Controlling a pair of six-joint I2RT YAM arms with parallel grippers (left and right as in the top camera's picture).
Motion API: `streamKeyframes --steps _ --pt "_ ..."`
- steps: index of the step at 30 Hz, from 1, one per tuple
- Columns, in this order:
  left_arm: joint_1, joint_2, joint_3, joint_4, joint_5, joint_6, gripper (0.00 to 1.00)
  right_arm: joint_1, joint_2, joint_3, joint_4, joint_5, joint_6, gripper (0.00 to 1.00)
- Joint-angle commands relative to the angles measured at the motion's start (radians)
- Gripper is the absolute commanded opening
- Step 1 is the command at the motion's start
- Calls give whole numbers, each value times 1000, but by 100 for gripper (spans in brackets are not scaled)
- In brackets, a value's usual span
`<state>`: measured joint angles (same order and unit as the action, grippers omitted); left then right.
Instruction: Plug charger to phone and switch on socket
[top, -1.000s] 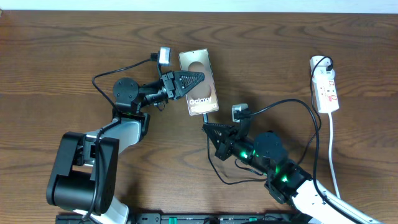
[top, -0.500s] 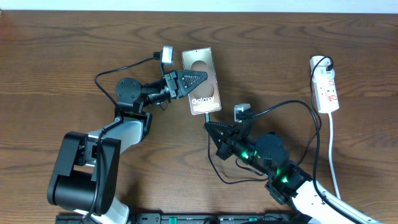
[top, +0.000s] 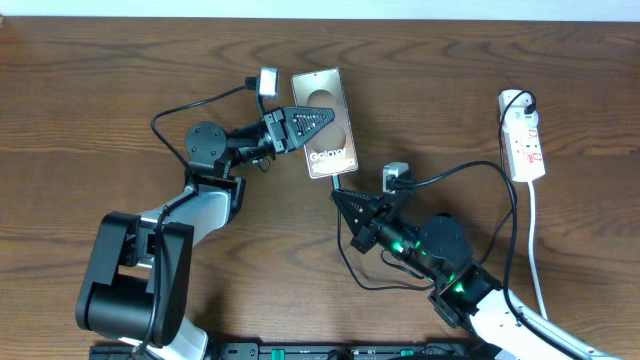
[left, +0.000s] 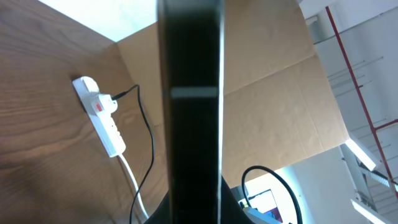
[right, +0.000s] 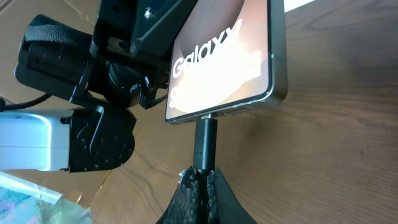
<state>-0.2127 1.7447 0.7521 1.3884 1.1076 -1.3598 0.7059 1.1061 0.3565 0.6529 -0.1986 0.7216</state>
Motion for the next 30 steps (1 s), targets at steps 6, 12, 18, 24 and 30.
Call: streamKeyframes --steps 6,12,18,24,30 --pt "-91 -11 -31 1 270 78 7 -56 -15 66 58 146 -39 5" --pt "-91 -11 -31 1 270 172 7 -56 -16 66 -76 9 -40 9" --pt "-89 -11 -31 0 270 303 8 -56 -68 66 -257 -50 -80 18" --pt "-56 -11 -31 0 269 371 8 -55 -232 66 -511 -74 -118 36" --pt "-32 -11 -31 0 246 381 8 -22 -420 66 -773 37 -125 46"
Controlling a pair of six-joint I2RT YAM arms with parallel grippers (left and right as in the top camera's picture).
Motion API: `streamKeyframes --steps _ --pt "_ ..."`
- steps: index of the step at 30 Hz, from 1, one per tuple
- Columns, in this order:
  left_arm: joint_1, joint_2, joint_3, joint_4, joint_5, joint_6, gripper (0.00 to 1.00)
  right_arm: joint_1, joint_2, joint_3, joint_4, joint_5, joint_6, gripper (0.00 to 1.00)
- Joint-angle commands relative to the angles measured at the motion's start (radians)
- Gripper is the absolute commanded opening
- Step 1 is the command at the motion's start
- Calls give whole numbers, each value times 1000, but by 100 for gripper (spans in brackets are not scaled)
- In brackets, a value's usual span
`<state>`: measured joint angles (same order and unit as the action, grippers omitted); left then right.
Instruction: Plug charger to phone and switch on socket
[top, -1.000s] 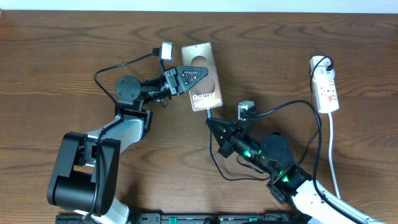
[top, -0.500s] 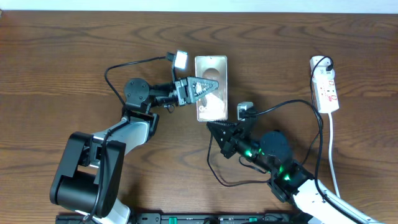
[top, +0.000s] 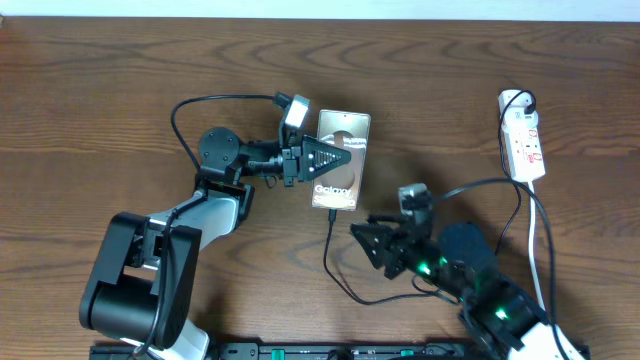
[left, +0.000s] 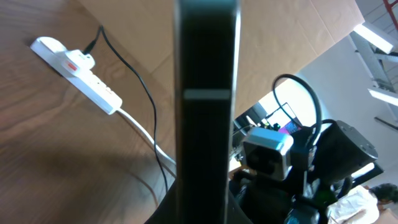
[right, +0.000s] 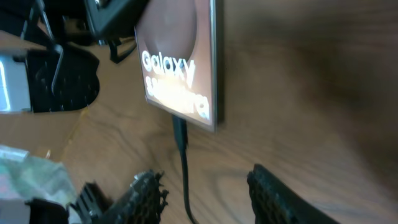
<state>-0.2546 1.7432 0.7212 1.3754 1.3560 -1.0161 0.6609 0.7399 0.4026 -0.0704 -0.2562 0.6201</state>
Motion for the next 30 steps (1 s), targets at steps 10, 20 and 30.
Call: streamKeyframes --steps 10,20,30 --pt "6 -9 0 -82 -227 122 7 296 87 20 43 563 -15 48" --pt "-13 -9 1 -148 -273 167 8 394 469 23 438 733 -11 34" --pt "-13 -10 1 -148 -208 166 7 388 500 31 487 781 -12 1"
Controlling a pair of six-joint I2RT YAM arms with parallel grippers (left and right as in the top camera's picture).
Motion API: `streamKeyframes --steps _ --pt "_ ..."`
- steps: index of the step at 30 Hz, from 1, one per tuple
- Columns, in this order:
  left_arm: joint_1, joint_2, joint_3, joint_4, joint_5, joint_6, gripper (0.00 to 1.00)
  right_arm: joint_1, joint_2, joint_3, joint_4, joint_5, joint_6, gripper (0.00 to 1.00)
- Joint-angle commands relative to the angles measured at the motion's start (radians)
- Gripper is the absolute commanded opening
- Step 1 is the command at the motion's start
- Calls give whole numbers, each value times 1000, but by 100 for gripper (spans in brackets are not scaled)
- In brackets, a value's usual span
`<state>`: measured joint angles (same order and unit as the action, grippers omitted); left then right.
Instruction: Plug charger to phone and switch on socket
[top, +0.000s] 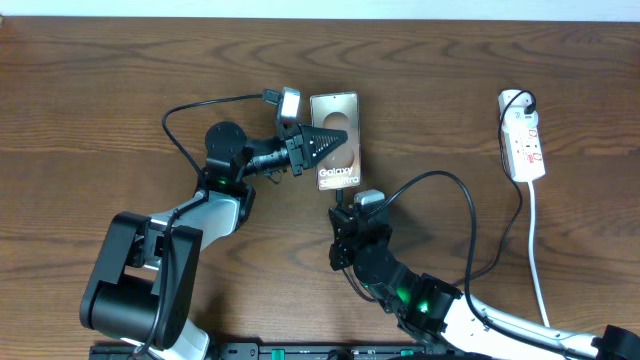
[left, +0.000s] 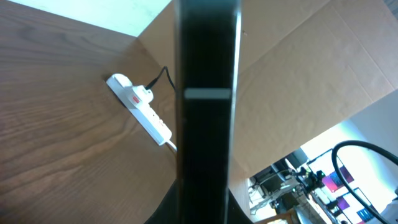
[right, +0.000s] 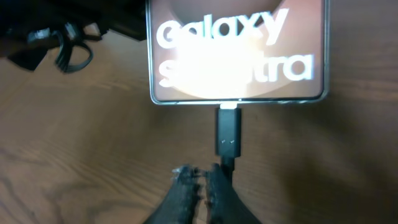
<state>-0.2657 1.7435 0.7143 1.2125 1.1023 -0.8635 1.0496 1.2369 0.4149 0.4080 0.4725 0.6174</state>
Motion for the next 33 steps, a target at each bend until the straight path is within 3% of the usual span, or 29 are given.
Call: streamKeyframes --steps 1,18,21,26,31,33 --pt "-2 -10 8 14 58 14 7 -6 3 22 8 52 -10 1" --pt "-17 -10 8 14 142 -16 7 -67 3 113 5 -30 -102 2" --pt "-16 -10 8 14 115 -73 7 -67 2 113 -39 -158 -66 18" --pt "-16 -10 8 14 74 -127 7 -66 -13 114 -159 -238 16 20" --pt "-16 -10 8 13 47 -175 7 -67 -85 118 -257 -277 82 36" --pt "-16 -10 8 8 34 -203 8 -68 -127 131 -321 -275 106 36"
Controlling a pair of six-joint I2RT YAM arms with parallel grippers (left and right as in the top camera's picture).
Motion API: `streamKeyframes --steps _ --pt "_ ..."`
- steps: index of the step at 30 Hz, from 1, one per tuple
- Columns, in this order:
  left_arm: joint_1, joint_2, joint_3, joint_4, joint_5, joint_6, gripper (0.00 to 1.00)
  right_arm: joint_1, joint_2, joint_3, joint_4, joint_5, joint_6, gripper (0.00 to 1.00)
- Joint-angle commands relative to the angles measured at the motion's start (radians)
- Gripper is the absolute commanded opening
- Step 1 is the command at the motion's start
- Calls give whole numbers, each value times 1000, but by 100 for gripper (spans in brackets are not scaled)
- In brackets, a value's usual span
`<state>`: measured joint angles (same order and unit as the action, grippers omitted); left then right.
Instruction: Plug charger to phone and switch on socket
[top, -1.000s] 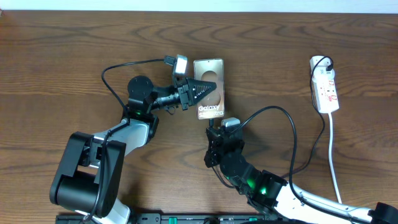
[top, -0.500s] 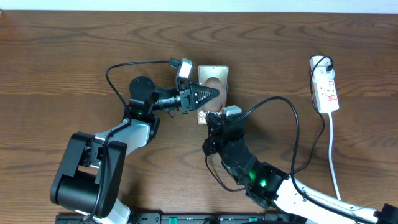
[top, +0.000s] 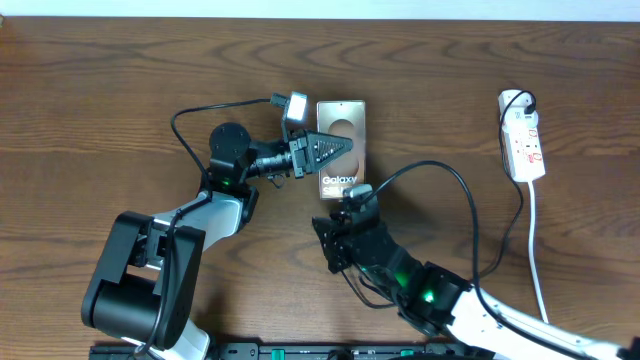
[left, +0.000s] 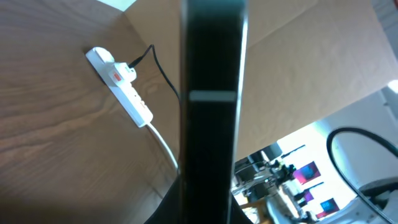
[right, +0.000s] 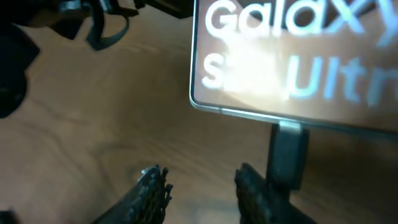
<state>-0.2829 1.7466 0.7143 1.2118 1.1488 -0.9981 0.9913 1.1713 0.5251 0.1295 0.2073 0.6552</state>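
My left gripper (top: 330, 152) is shut on the phone (top: 342, 118), holding it on edge above the table. In the left wrist view the phone (left: 212, 62) is a dark upright bar. Its lit "Galaxy" screen (right: 292, 56) fills the top of the right wrist view. A black charger plug (right: 287, 155) sits in the phone's bottom port. Below the phone my right gripper (right: 202, 182) is open, the plug just beside its right finger (right: 252, 186). The white power strip (top: 524, 140) lies at the far right, the charger's other end plugged into it.
The black charger cable (top: 455, 185) loops from under the phone across to the power strip (left: 124, 99), whose white lead (top: 535, 250) runs to the front edge. Brown cardboard (left: 298, 81) stands behind the table. Bare wood surrounds the arms.
My right gripper was shut on the cable just under the plug and now is open, the plug standing to the right of its jaws. The phone with my left gripper sits slightly further right.
First my right gripper was shut on the plug at the phone's bottom edge, with my left gripper holding the phone. Then it was open and farther right, the plug left in the phone. Later it was shut under the plug again, and now it is open.
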Motion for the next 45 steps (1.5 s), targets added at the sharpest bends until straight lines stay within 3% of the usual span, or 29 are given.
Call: streamKeyframes --steps 1,10,12,14,21,32,42,45 --pt "1 -13 8 6 -17 -83 7 -11 -80 29 -75 -7 80 36" --pt "1 -13 8 -1 -34 -138 8 -53 -102 51 -182 -8 127 31" --pt "1 -13 8 0 -34 -150 7 -55 -98 51 -182 -8 114 35" --pt "1 -13 8 0 -33 -160 7 -57 -99 51 -184 -8 106 45" --pt "1 -13 8 -1 -24 -159 7 -57 -167 74 -213 -24 103 48" --pt "1 -13 8 0 -24 -160 7 -56 -66 74 -249 -34 107 32" --pt "0 -13 8 0 56 -124 8 -59 -31 90 -146 19 51 1" --pt "-3 -13 8 0 81 -121 8 -76 -31 110 -145 34 24 1"
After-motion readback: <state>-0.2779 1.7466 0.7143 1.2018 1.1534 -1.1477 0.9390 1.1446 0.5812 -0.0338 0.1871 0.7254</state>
